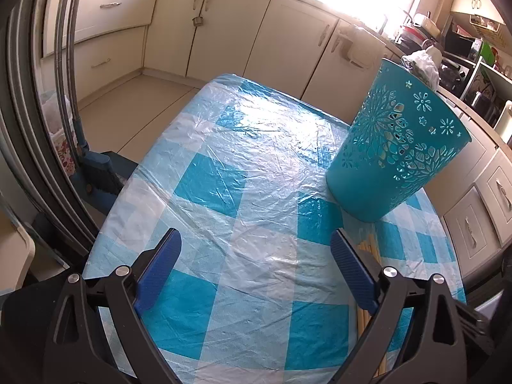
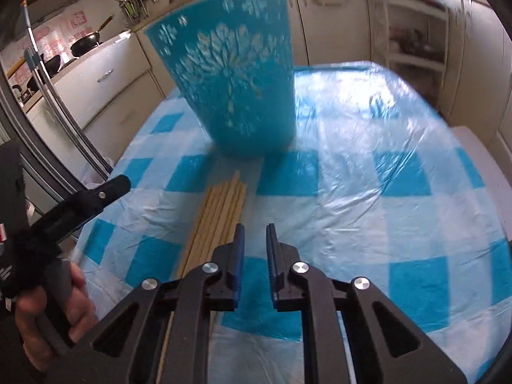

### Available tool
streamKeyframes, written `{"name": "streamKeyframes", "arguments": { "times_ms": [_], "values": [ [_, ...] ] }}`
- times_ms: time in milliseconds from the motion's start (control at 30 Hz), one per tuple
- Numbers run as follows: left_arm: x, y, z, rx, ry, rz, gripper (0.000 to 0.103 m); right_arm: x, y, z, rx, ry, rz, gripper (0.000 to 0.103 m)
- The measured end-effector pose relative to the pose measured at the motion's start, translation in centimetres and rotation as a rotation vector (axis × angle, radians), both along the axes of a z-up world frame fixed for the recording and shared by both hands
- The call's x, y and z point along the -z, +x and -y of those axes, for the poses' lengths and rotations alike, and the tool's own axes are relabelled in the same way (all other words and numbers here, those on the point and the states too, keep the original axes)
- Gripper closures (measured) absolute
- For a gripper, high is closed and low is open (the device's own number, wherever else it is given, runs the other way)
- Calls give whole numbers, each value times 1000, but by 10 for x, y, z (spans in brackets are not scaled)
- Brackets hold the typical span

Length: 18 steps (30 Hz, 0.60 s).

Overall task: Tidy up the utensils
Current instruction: 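Grasp another wooden stick with the right tool while the left tool grasps one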

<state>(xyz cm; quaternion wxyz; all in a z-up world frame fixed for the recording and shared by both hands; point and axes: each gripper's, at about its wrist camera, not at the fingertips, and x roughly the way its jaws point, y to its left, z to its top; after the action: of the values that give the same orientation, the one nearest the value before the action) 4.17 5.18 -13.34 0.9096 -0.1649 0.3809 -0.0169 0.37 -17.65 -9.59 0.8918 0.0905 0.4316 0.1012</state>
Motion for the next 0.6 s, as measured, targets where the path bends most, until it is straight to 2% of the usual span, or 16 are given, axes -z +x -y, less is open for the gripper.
{"name": "streamKeyframes", "arguments": {
  "times_ms": [333, 433, 600],
  "values": [
    [1, 1, -2, -1, -16, -4, 12, 9, 19, -25, -21, -64, -9, 89],
    [2, 1, -1, 2, -19, -6, 12, 11, 18, -30, -41, -107, -6, 95],
    [1, 2, 6, 35, 7, -11, 12, 11, 18, -18, -55, -128, -15, 96]
  ]
}}
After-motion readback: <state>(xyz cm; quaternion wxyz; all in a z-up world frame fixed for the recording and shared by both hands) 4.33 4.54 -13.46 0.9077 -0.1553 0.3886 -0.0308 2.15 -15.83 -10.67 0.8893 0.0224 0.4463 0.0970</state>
